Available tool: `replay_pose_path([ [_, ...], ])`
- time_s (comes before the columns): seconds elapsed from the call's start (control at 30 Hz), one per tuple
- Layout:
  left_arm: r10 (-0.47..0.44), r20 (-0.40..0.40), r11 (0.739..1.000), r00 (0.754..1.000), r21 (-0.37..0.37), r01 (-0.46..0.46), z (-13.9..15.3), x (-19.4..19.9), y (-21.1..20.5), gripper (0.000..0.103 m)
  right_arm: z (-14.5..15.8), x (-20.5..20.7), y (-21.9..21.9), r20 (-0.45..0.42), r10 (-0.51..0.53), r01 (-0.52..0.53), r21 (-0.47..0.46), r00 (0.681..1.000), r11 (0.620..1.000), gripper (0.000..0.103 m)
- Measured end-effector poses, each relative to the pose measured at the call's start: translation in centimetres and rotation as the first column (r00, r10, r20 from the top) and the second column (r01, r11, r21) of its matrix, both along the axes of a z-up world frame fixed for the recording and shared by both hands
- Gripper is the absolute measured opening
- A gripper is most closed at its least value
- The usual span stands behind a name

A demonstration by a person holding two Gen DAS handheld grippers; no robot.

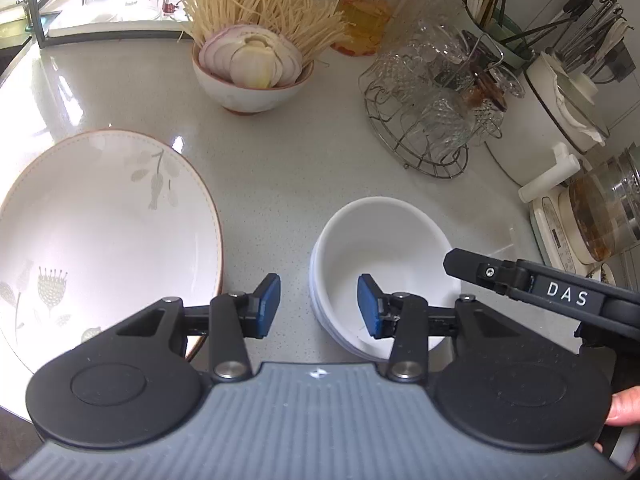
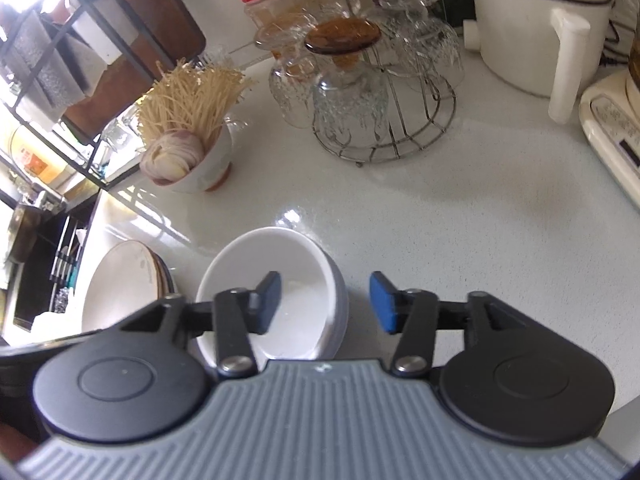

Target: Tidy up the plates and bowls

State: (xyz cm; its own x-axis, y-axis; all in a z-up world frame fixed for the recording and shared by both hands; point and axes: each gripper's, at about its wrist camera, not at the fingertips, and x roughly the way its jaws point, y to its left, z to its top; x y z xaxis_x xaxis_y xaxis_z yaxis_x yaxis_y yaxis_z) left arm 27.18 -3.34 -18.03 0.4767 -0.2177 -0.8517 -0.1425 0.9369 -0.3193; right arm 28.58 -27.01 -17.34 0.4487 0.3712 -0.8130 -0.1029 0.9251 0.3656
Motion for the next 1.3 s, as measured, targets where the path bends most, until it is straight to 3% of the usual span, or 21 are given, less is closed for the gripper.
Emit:
replay_pose_path([
  [0.3,0.02,-0.023,0.998,1.0,-0.054,-0.021,-2.2,0.3,-0.3,0.048,-2.6,0.2,-0.4,-0.092,0.007,-0.003,0.046,0.996,0.999,0.053],
  [0.47,0.03,-0.037,0.998,0.999,-0.059,-0.032,-3.2,0.5,-0.6,0.046,-3.5,0.3,-0.2,-0.103,0.039,-0.033,0.06,0.994,0.998,0.034],
  [0.57,0.034,-0.025,0.997,0.999,-0.063,-0.035,-3.3,0.7,-0.5,0.042,-3.7,0.5,-0.2,-0.104,0.049,-0.041,0.073,0.993,0.996,0.031],
  [0.77,0.024,-0.016,0.997,1.0,-0.073,-0.025,-3.7,0.9,-0.8,0.026,-4.0,0.8,0.3,-0.104,0.066,-0.06,0.06,0.992,0.996,0.02],
  [1.3,0.023,-0.024,0.996,0.999,-0.083,-0.025,-3.4,-0.5,-0.6,0.022,-3.2,0.1,0.9,-0.106,0.092,-0.09,0.022,0.99,0.996,0.018],
])
